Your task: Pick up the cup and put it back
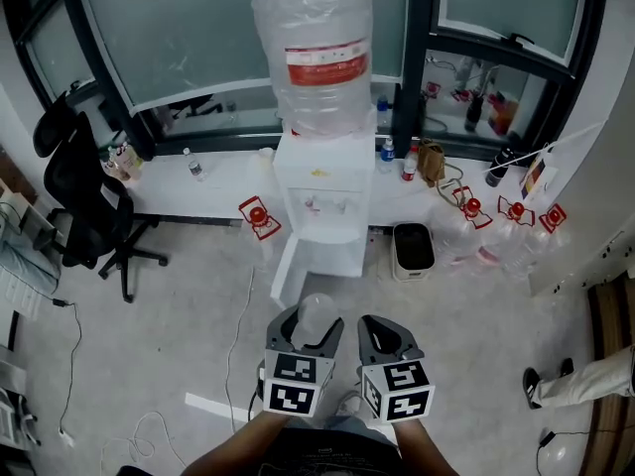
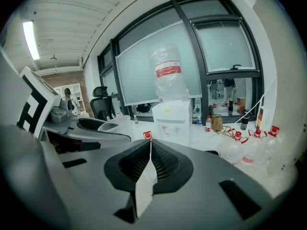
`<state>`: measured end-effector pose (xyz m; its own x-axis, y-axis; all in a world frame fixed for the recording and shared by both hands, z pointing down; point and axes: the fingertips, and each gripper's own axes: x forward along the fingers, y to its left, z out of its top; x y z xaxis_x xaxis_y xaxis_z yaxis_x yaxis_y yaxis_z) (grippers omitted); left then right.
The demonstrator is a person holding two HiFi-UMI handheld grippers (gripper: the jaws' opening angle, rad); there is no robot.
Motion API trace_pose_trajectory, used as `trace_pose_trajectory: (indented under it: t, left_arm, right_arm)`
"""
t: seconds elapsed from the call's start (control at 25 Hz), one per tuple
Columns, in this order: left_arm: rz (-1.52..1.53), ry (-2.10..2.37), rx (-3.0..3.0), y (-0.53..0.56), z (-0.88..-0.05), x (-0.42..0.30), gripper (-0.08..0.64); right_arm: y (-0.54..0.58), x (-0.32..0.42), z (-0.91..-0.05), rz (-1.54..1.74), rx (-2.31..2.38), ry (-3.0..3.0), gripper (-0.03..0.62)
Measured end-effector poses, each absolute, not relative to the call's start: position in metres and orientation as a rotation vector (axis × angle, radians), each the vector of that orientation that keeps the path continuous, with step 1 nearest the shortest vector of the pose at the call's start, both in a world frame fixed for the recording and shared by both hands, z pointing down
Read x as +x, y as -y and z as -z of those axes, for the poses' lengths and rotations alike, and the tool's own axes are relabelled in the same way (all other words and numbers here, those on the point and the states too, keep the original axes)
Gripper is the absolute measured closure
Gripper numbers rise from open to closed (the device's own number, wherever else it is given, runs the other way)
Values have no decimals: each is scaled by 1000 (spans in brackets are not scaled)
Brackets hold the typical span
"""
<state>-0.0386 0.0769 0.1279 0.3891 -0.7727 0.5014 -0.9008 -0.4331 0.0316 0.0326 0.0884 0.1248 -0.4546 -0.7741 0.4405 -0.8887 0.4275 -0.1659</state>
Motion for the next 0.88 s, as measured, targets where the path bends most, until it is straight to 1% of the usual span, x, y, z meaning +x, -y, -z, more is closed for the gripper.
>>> trace_pose_trajectory:
  t: [0.4,0.88]
  left_arm:
    - [-612,1470,2358,-53,-140,-27,278]
    - [-574,1437,2397,25,-152,-16,276]
  right_arm:
    - [-60,36,-126,-512,1395,2435,570]
    - [20,46,-129,-456,1431,2406,570]
